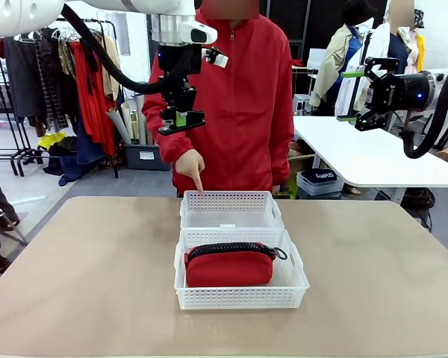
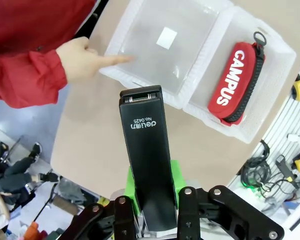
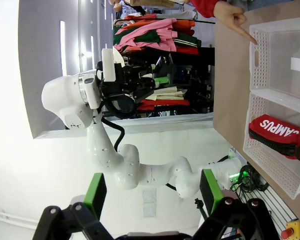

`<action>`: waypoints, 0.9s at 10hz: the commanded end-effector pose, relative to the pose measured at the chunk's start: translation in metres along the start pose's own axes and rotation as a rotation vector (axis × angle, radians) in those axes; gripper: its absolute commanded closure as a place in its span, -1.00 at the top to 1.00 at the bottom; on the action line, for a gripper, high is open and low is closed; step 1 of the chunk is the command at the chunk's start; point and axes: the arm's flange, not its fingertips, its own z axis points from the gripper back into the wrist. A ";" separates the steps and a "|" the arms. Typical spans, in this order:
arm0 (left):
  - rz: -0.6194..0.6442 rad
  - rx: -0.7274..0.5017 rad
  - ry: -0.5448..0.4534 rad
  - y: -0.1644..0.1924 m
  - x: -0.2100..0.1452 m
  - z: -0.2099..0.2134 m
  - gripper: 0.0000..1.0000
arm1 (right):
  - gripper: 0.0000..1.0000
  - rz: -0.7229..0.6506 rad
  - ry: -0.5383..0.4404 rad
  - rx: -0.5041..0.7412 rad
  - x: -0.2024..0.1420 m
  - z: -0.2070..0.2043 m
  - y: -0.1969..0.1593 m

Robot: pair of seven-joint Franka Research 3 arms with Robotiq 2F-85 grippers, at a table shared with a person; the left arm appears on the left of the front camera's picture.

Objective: Distribute items into two baskets.
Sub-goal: Place the picked Stapler into the Organizing basket as instructed by the person.

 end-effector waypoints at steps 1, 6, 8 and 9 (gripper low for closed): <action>0.004 0.004 0.013 0.002 -0.003 0.001 -1.00 | 1.00 0.007 -0.009 0.002 0.000 0.000 0.002; -0.081 -0.050 0.030 0.004 0.023 -0.038 -1.00 | 1.00 0.007 -0.009 0.002 0.000 0.000 0.002; -0.197 -0.125 0.022 0.008 0.041 -0.073 -1.00 | 1.00 0.007 -0.009 0.002 0.000 0.000 0.002; -0.233 -0.135 0.009 0.007 0.044 -0.085 -1.00 | 1.00 0.007 -0.009 0.002 0.000 0.000 0.002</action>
